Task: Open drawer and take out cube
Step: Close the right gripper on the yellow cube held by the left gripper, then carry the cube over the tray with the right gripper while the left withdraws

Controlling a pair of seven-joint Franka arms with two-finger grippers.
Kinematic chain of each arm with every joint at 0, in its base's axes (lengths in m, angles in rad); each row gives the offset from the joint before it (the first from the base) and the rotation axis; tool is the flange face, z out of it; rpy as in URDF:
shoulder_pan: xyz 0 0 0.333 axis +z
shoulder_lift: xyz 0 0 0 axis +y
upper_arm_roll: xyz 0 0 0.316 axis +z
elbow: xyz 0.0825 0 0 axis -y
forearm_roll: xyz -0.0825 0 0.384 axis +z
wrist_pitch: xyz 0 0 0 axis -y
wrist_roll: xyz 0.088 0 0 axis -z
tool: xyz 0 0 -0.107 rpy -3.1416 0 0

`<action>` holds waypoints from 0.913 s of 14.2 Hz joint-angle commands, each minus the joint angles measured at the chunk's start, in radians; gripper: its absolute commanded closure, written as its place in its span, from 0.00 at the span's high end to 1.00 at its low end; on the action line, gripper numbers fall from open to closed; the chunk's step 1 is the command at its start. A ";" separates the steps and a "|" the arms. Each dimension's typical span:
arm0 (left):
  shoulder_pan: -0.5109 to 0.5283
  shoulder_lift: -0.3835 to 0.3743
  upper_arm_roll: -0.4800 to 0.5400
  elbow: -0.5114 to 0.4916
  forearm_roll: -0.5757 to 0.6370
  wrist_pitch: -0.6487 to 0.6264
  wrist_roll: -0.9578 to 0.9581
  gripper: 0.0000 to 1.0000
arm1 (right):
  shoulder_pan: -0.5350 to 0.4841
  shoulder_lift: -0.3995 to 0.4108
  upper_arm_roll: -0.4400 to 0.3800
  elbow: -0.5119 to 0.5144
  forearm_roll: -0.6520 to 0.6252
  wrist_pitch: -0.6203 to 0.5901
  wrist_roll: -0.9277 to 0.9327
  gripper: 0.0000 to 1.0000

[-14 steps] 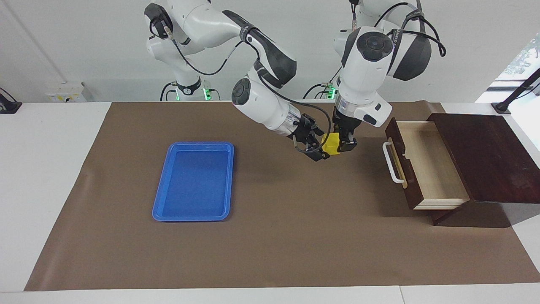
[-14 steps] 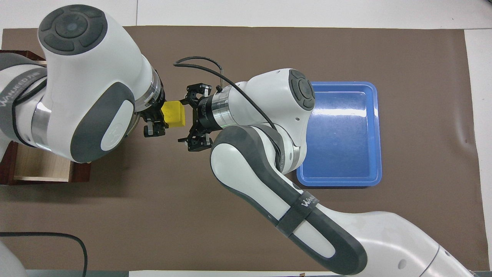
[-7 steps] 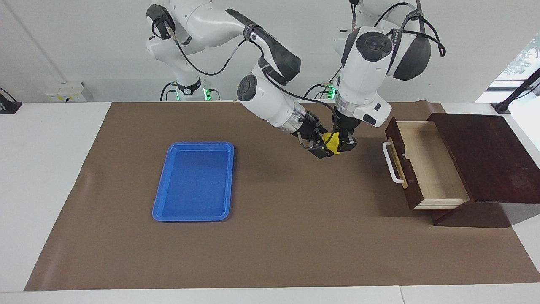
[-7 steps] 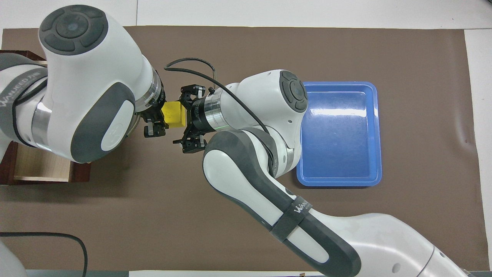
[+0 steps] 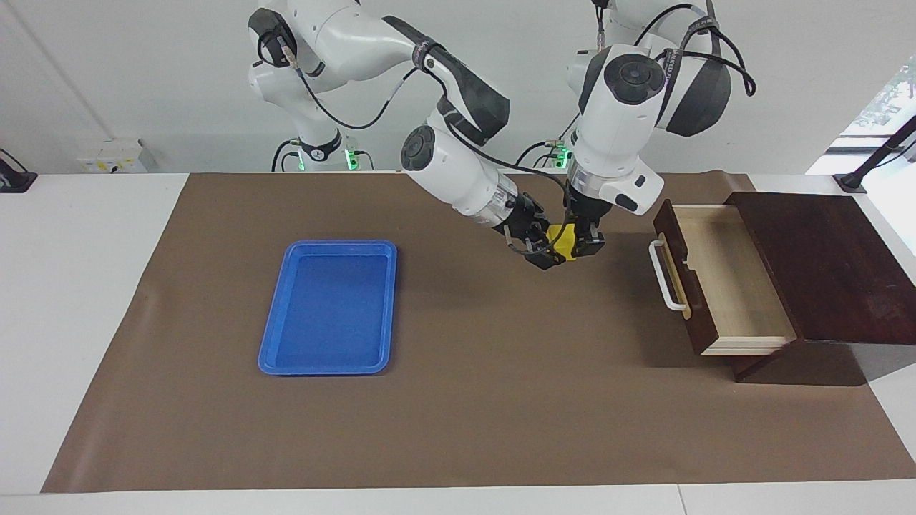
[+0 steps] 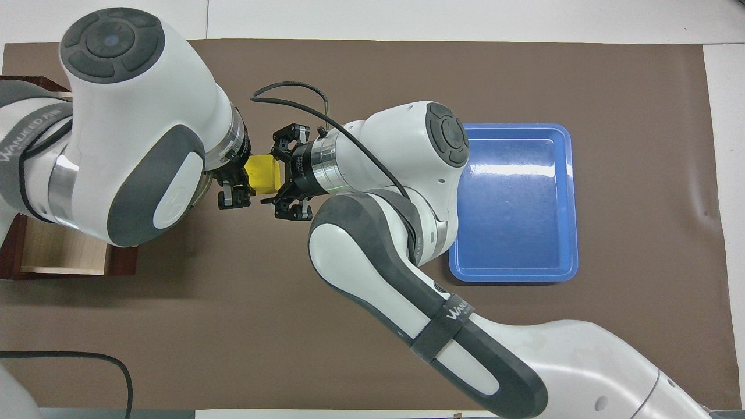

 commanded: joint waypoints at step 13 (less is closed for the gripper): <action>0.044 -0.017 0.022 -0.078 -0.004 0.115 0.093 1.00 | -0.035 0.008 0.008 0.030 -0.034 -0.033 0.038 0.00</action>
